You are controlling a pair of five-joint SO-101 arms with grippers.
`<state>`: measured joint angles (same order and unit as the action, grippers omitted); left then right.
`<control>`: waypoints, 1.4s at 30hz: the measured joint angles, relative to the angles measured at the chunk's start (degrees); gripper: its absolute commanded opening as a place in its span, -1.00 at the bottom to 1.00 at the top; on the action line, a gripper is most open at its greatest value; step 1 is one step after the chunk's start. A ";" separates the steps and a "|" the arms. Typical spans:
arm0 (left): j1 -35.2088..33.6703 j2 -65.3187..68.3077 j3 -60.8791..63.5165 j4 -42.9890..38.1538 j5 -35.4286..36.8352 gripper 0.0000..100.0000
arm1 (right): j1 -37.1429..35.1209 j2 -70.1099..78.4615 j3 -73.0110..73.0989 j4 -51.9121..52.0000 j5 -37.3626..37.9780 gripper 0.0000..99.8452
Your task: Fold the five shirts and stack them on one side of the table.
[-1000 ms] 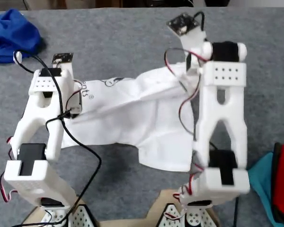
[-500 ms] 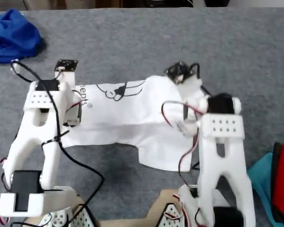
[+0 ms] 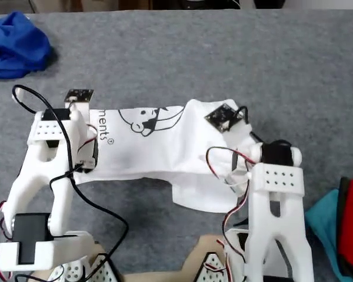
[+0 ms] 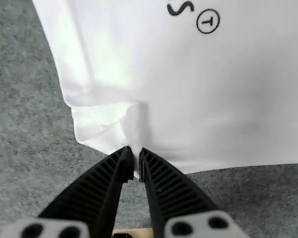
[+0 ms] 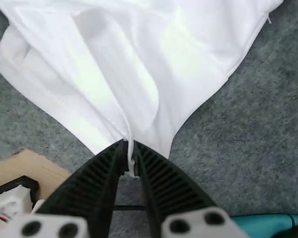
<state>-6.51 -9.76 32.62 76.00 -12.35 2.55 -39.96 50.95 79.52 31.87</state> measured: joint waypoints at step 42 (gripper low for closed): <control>-0.09 -0.18 -11.43 5.98 2.11 -0.96 | -2.46 -2.73 0.18 -4.31 9.58 -0.75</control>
<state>-6.59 -9.93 21.19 81.98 -10.24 0.09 -42.68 51.12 75.21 41.45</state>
